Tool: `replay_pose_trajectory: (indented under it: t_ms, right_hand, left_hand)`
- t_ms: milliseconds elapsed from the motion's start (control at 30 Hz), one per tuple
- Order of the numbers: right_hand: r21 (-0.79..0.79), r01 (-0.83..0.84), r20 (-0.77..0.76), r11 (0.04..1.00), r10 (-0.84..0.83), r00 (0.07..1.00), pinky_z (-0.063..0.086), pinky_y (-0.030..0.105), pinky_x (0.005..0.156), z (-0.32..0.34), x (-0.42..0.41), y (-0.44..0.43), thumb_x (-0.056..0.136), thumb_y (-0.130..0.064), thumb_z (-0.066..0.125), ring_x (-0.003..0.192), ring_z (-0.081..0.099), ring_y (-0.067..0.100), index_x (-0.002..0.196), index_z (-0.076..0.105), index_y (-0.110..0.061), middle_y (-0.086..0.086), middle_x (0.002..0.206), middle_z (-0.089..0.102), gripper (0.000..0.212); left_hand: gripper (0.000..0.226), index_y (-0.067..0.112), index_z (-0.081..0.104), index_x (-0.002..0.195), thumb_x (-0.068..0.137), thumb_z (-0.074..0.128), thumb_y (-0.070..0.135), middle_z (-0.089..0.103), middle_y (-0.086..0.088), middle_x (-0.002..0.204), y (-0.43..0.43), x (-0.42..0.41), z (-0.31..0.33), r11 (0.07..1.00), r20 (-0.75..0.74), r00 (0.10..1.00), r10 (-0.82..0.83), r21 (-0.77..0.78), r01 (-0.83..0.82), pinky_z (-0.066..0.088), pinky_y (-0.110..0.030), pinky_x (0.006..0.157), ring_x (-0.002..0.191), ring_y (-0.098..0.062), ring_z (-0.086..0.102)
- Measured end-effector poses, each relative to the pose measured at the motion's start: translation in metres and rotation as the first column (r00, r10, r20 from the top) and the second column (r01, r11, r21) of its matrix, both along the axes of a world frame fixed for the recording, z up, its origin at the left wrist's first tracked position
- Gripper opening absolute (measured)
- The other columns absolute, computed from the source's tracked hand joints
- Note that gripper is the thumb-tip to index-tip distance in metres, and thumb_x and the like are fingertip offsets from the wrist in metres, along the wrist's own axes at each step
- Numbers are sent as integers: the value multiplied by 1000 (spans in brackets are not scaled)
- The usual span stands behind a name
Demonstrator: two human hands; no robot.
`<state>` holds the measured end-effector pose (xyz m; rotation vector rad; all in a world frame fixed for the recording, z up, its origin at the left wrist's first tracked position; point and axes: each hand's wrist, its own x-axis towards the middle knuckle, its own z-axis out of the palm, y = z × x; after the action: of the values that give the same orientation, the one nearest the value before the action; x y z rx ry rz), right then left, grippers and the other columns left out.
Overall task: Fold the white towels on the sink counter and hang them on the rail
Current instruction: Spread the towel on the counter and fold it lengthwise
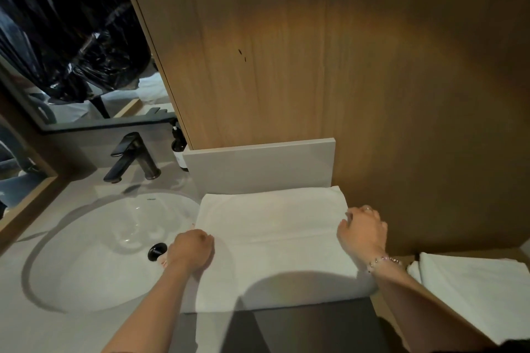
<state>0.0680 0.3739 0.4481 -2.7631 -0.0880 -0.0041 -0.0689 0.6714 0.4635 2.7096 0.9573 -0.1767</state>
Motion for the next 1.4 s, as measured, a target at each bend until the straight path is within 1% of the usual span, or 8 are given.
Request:
replay_pose_trajectory:
  t_ms: [100,200,300,500,733,900,1133,1400]
  right_hand:
    - [156,113,-195,981,-82,977,45,33,90,18,20,9,90,-20,48,113,55,30,120,58,-10,10,125,58,33]
    - [265,256,-400,929,-136,907,45,33,89,22,42,19,89,-14,50,114,55,35,126,53,-2,17,128,56,39]
    - [339,336,-532,879,-116,839,48,28,57,22,63,26,77,-1,52,55,60,28,79,63,4,15,60,64,12]
    - [410,414,-642,813,-65,764,21,11,31,0,94,33,89,-6,43,28,40,12,60,54,-2,-1,33,52,31]
    - [587,499,-638,637,-14,770,21,7,27,-15,110,39,99,-12,39,19,34,2,66,49,-4,-2,35,55,36]
    - [603,537,-617,590,-81,782,21,12,31,-25,115,41,98,-24,45,25,31,5,60,55,-8,-3,43,59,42]
    - [670,550,-571,499,-128,811,26,9,27,-29,111,38,98,-22,48,23,43,1,63,53,-7,-6,34,54,38]
    - [711,544,-555,446,-120,823,44,14,38,-22,106,34,98,-24,48,30,54,5,61,58,-1,0,38,59,44]
  left_hand:
    - [32,5,56,66,93,42,14,63,-16,80,11,15,1,979,180,971,158,-157,-130,41,-33,73,87,-36,57]
    - [26,2,64,109,92,50,15,67,-16,104,21,33,-4,877,236,896,376,-403,-262,42,-31,89,107,-34,58]
    - [44,0,46,132,90,53,11,68,-15,89,30,49,-8,697,231,794,562,-649,-304,47,-41,95,92,-33,63]
    - [48,-2,29,140,95,44,1,54,-11,71,38,72,-13,495,205,700,684,-835,-239,47,-15,40,59,-20,50]
    - [6,5,52,92,90,47,5,56,-6,63,52,92,-28,573,204,726,657,-761,-305,42,-14,38,49,-16,52]
    - [30,10,55,56,85,48,9,54,5,37,56,98,-39,609,225,705,672,-710,-354,48,-34,72,50,-22,53]
    - [16,9,57,80,89,46,16,65,-5,64,55,98,-43,592,260,644,719,-714,-373,53,-43,86,58,-25,58]
    - [19,2,57,96,90,42,12,63,-6,69,46,90,-32,567,289,612,736,-758,-324,49,-30,59,55,-22,55]
